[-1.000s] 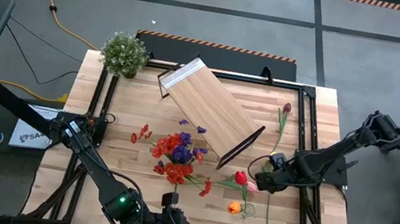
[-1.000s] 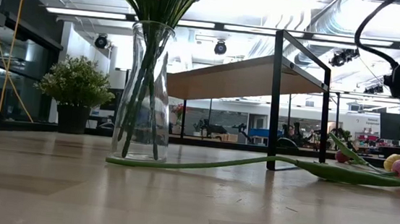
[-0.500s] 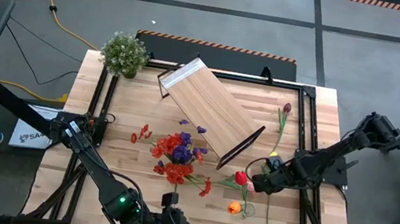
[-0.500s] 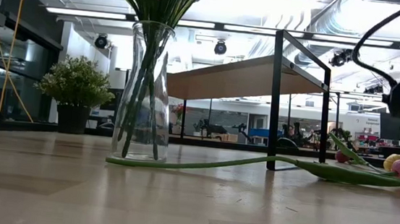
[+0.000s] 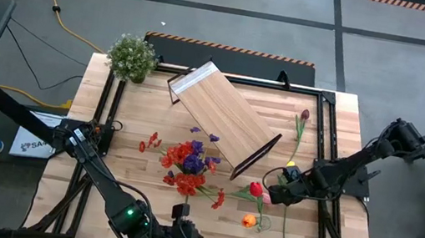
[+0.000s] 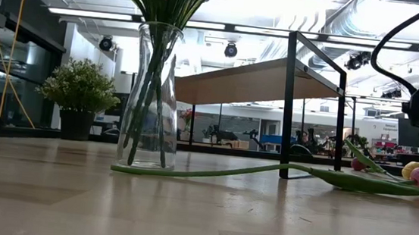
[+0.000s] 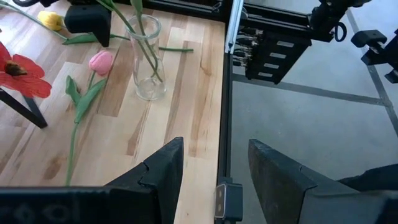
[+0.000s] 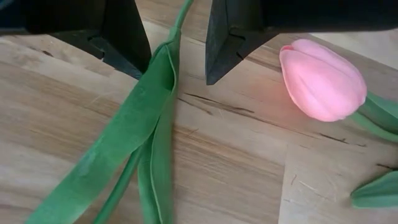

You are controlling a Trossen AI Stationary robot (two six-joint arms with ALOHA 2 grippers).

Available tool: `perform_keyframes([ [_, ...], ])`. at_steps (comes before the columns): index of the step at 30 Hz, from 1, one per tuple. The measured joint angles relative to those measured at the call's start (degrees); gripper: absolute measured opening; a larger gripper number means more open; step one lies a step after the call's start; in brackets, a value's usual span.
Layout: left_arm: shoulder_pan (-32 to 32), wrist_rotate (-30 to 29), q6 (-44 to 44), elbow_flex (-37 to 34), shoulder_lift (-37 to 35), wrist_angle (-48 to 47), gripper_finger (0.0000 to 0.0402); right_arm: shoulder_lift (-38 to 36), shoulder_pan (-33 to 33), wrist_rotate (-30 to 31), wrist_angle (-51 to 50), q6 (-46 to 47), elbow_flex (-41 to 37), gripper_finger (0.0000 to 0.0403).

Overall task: Pick and place flowers into a vace then onto a shelf
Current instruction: Put the yellow tulip into the right transparent vase

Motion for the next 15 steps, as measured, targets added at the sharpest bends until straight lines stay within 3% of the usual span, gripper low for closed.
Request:
perform_keyframes([
  [9, 0.0, -0.2, -0.02, 0.0, 0.0, 0.26, 0.0211, 0.04, 0.01, 0.24, -0.48, -0.16, -0.09, 0.0135],
  [15, 0.0, -0.18, -0.02, 0.0, 0.0, 0.42, 0.0211, 0.07, 0.03, 0.16, -0.89, -0.17, -0.13, 0.0085],
])
